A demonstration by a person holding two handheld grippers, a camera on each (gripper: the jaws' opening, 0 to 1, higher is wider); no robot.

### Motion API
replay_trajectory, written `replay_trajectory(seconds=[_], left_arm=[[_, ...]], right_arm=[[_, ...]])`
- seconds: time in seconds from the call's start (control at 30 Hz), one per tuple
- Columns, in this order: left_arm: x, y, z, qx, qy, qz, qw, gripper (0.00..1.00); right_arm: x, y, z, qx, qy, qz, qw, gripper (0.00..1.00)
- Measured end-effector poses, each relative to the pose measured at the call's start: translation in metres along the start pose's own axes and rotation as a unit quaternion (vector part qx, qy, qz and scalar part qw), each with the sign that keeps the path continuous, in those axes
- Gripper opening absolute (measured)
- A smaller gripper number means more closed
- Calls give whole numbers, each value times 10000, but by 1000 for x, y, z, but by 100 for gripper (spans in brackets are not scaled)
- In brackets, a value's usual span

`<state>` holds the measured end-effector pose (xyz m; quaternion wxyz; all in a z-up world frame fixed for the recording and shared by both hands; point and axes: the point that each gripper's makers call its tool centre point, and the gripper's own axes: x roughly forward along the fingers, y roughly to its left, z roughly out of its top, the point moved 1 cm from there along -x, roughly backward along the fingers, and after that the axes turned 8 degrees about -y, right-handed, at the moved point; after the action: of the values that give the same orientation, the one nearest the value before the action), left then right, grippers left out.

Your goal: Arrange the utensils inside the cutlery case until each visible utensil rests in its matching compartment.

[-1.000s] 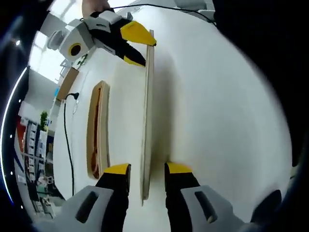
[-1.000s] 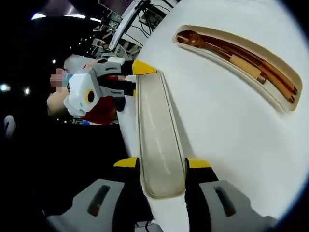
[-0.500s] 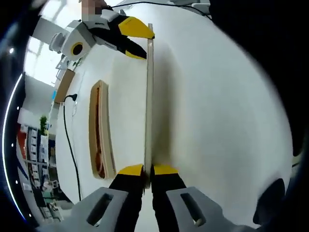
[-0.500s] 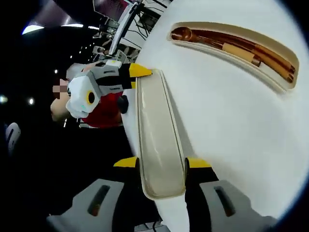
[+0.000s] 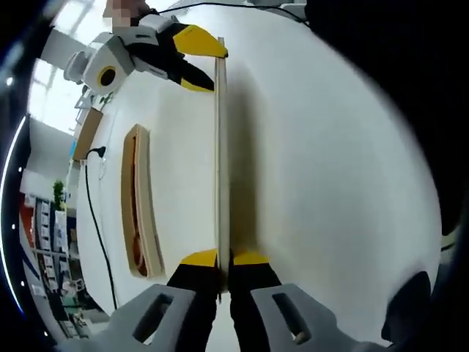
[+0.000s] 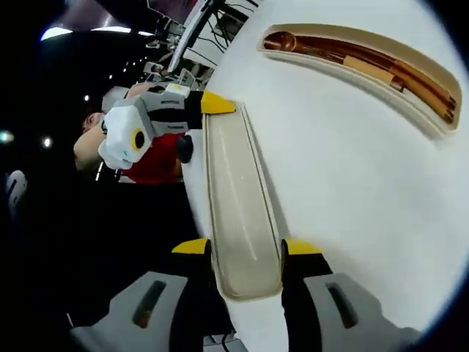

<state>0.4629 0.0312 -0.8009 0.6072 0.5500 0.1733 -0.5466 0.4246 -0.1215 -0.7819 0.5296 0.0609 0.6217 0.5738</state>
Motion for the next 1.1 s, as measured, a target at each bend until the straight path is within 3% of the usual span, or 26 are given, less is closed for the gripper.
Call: replay_trajectory(seconds=[0.13,0.23,0.33,0.43,0.47,0.53,0.57,0.7,0.77,0.83,0.9,0.93,1.03,1.07,1.1], left_arm=[[-1,-1,0,6,4,-15,10000,3],[-2,-3,-2,152,62,-97,9998,3],[-4,-5,-3,-75,73,-136,9999,3],[-5,-6,-4,-188,110,-191,9996,3],[-6,-7,-4,-259,117,-229,9993,3],[-8,-10,-3,-496,101,-346,9981,3],[-9,-12,-3,-616,85,-386,9973,3],[-12,-16,0,-1186,34,-606,9911,3],[-14,-18,0,-1417,28,-680,9876,3],[-15,-21,2,-1703,-32,-797,9822,3],[-16,-23,5,-1973,-116,-872,9764,3],[-16,-23,5,-2112,-147,-907,9731,3],[-18,-26,8,-2600,-276,-1060,9594,3],[-18,-27,9,-2730,-302,-1118,9550,3],[-19,-29,11,-2891,-365,-1201,9490,3]], right_arm=[[0,0,-1,-98,-60,54,9999,36],[-4,0,4,-465,-202,20,9987,37],[-8,0,11,-547,-322,-156,9979,42],[-11,2,18,-1299,-267,-431,9902,43],[-10,3,19,-1370,-249,-462,9892,44],[-7,6,23,-1934,-222,-699,9784,45],[-6,5,23,-2275,-112,-902,9695,44],[6,12,5,-2798,349,-985,9544,55],[6,3,9,-3535,511,-1394,9236,51],[6,0,4,-3617,661,-1601,9161,49],[6,-3,4,-3863,750,-1802,9015,48],[4,-5,8,-4051,718,-1970,8899,46],[5,0,19,-4229,401,-2166,8790,39],[5,3,28,-4420,195,-2274,8675,35],[5,5,30,-4507,146,-2292,8626,33]])
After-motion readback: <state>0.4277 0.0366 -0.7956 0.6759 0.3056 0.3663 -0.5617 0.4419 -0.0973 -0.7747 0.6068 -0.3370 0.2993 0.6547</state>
